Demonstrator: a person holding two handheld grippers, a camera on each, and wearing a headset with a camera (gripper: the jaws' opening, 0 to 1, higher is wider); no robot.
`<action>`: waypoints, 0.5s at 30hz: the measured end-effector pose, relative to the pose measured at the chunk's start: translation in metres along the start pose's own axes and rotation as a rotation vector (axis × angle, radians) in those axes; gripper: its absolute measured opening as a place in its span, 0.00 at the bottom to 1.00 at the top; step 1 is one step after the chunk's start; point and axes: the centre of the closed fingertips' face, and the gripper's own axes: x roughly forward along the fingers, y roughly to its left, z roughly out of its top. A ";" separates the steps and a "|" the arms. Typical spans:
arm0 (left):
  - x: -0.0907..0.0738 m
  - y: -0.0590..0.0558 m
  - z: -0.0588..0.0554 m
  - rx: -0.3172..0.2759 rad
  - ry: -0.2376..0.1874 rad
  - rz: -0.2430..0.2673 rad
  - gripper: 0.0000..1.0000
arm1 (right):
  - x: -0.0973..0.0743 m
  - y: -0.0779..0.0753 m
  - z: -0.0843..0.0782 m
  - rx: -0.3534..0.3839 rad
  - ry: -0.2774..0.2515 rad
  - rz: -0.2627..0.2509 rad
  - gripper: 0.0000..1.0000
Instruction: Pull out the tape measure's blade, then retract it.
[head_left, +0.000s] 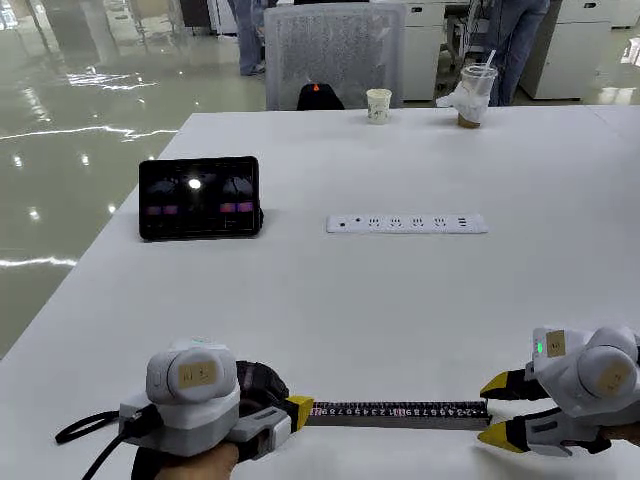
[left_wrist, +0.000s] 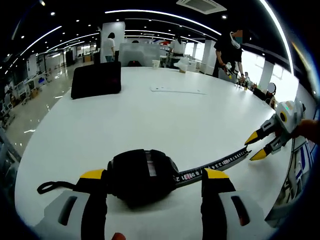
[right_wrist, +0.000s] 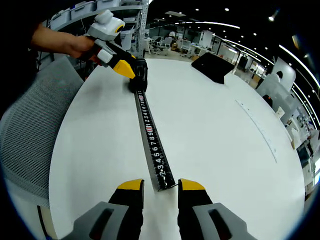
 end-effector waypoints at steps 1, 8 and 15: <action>0.001 0.001 0.000 -0.002 0.001 0.004 0.72 | 0.000 0.000 0.000 -0.001 0.000 0.002 0.23; 0.005 0.008 -0.003 -0.033 0.010 0.022 0.66 | 0.005 -0.004 -0.003 -0.004 0.006 0.006 0.17; 0.009 0.011 -0.006 -0.055 0.017 0.026 0.64 | 0.008 -0.005 -0.004 0.018 0.007 0.005 0.14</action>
